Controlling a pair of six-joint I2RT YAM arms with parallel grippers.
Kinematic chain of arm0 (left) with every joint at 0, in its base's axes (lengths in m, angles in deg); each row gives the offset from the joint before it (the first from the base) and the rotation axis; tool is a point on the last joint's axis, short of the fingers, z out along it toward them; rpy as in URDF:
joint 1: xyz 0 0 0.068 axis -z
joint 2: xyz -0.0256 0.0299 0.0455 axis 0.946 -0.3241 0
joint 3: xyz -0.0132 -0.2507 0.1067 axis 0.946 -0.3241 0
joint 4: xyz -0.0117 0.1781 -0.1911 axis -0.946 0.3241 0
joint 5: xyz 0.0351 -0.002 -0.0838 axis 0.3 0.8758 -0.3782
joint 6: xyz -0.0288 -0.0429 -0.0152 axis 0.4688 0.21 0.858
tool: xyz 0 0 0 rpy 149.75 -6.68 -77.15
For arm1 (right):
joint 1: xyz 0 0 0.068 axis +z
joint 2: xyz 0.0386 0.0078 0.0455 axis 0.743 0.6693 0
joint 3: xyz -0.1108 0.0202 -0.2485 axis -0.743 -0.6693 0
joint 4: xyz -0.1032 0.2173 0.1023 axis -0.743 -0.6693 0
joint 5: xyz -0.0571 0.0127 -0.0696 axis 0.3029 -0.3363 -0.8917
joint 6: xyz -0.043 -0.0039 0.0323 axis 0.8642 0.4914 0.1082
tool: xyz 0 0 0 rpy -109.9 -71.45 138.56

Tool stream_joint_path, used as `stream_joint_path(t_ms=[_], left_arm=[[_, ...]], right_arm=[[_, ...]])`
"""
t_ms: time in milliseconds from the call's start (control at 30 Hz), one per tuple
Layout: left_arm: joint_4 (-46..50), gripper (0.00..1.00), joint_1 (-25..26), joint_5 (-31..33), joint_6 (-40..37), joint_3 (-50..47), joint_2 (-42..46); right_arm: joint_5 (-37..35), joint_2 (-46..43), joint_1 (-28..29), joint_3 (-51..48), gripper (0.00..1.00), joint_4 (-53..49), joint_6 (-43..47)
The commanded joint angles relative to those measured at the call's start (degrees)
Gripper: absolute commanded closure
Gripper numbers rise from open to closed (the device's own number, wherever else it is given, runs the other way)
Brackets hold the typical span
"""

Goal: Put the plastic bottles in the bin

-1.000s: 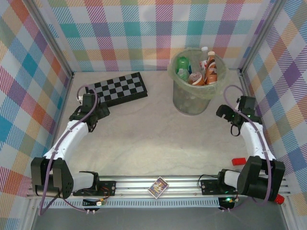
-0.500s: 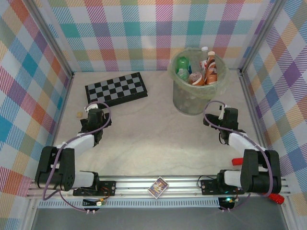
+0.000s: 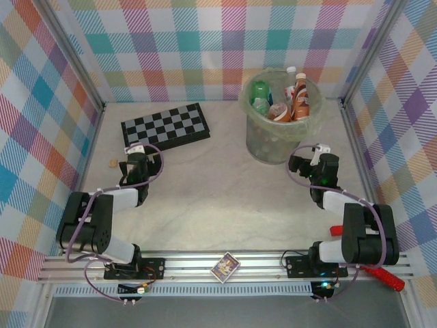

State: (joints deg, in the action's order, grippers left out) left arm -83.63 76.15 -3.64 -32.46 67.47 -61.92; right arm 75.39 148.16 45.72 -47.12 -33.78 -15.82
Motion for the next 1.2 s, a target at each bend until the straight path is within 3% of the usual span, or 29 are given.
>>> stream_joint_path(t_ms=[0, 233, 333, 400, 467, 1167], left_arm=[[-5.24, 0.0, -0.14, -0.81, -0.27, -0.7, -1.99], [-8.81, 0.0, -0.05, -1.41, -0.59, -2.79, -1.78], [-10.84, 0.0, 0.81, -2.1, -1.88, -3.5, -2.62], [-19.33, 0.0, 0.96, -0.78, -1.9, -6.46, -5.45], [-14.93, 0.0, 1.3, -0.67, -1.7, -5.46, -4.09], [-16.91, 0.0, 1.22, -0.53, -1.87, -5.77, -4.7]], right_arm=[[1.02, 1.02, 0.25, -1.48, 0.01, 8.63, 2.79], [0.47, 10.38, 0.93, -3.93, 0.01, 22.25, 3.57], [-0.74, 10.02, 1.81, -3.2, 0.01, 19.98, 4.19], [-0.69, 9.84, 1.82, -3.12, 0.01, 19.73, 4.1], [-0.73, 9.66, 1.82, -2.96, 0.01, 19.06, 4.11], [-1.21, 9.76, 2.35, -1.99, 0.01, 17.42, 4.82]])
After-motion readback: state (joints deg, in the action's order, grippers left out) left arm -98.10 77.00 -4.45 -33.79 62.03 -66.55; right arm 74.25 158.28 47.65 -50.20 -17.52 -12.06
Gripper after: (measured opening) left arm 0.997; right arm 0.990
